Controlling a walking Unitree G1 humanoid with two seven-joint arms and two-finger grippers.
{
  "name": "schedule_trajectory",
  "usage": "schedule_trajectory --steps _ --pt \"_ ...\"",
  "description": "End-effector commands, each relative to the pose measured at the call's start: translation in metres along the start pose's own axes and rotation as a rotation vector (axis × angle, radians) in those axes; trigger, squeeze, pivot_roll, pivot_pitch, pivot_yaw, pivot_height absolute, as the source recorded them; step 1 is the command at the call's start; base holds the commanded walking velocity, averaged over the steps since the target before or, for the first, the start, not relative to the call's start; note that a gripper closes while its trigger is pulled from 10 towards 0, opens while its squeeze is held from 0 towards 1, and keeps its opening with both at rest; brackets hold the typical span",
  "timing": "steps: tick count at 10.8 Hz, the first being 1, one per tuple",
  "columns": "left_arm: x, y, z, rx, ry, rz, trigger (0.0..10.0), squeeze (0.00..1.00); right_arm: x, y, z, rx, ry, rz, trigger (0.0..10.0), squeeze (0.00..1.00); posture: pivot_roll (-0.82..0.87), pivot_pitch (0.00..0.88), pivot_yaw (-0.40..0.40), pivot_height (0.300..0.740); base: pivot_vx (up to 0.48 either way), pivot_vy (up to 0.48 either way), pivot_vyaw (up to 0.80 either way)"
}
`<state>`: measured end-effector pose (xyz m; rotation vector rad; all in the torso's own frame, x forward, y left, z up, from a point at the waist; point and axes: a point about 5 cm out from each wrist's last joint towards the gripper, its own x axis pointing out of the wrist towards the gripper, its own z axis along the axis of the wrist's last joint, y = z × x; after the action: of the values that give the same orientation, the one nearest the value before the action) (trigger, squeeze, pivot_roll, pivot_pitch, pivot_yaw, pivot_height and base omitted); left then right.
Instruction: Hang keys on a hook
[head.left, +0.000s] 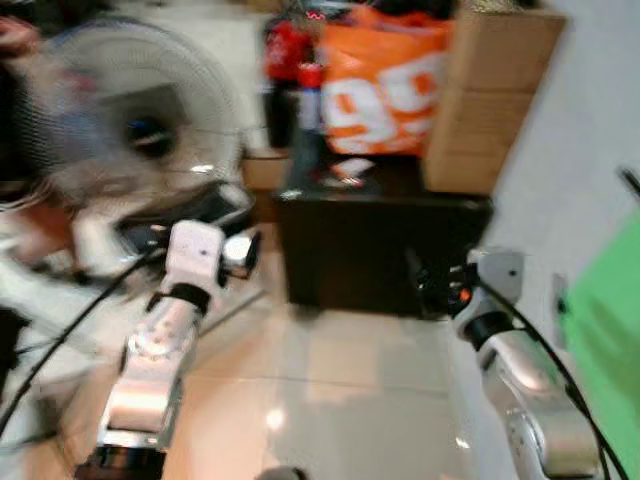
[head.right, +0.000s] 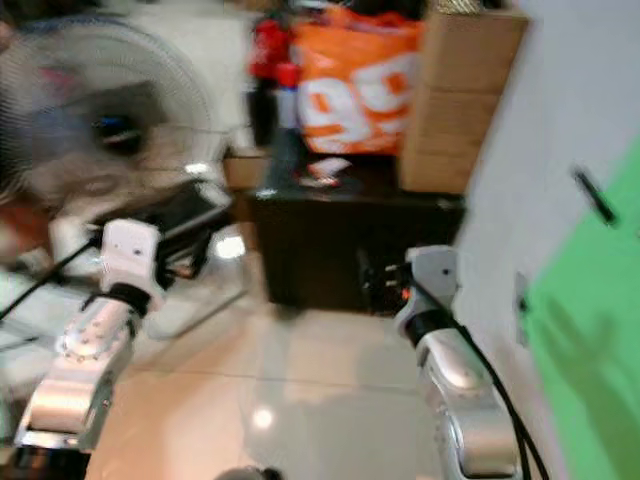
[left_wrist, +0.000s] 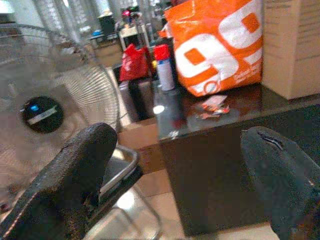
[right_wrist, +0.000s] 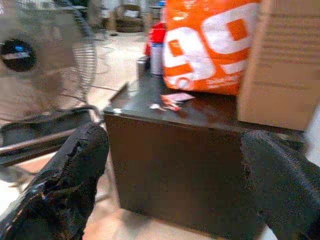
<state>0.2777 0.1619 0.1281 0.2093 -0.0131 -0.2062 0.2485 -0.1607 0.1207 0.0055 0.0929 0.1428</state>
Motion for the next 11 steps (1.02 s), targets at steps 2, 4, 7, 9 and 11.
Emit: schedule_trajectory --steps 2,4,7,9,11 --pt "-0.0012 -0.0059 0.0052 -0.008 -0.019 -0.056 10.0 0.02 0.0008 -0.0051 0.0 -0.023 0.033 -0.064 10.0 1.0 -0.09 0.0 0.029 0.74 0.0 0.0 0.4" --pt "-0.0024 -0.0045 0.0038 -0.019 -0.017 -0.061 10.0 0.04 0.0006 -0.0024 0.0023 -0.045 -0.011 -0.047 10.0 1.0 -0.09 0.0 0.026 0.74 0.0 0.0 0.0" --pt "-0.0048 -0.0048 0.002 -0.031 -0.009 -0.058 10.0 0.03 -0.0019 -0.0063 0.0078 -0.027 -0.059 -0.074 10.0 1.0 -0.09 0.0 0.024 0.74 0.276 0.0 0.0" --pt "-0.0058 -0.0063 0.001 -0.033 -0.006 -0.063 10.0 0.03 -0.003 -0.0066 0.0068 -0.002 -0.045 -0.087 10.0 1.0 -0.09 0.0 0.022 0.74 0.277 0.0 0.0" --pt "-0.005 -0.0059 0.0024 -0.036 -0.008 -0.066 10.0 0.04 -0.0008 -0.0031 0.0054 0.026 -0.037 -0.069 10.0 1.0 -0.09 0.0 0.02 0.74 0.277 0.0 0.0"
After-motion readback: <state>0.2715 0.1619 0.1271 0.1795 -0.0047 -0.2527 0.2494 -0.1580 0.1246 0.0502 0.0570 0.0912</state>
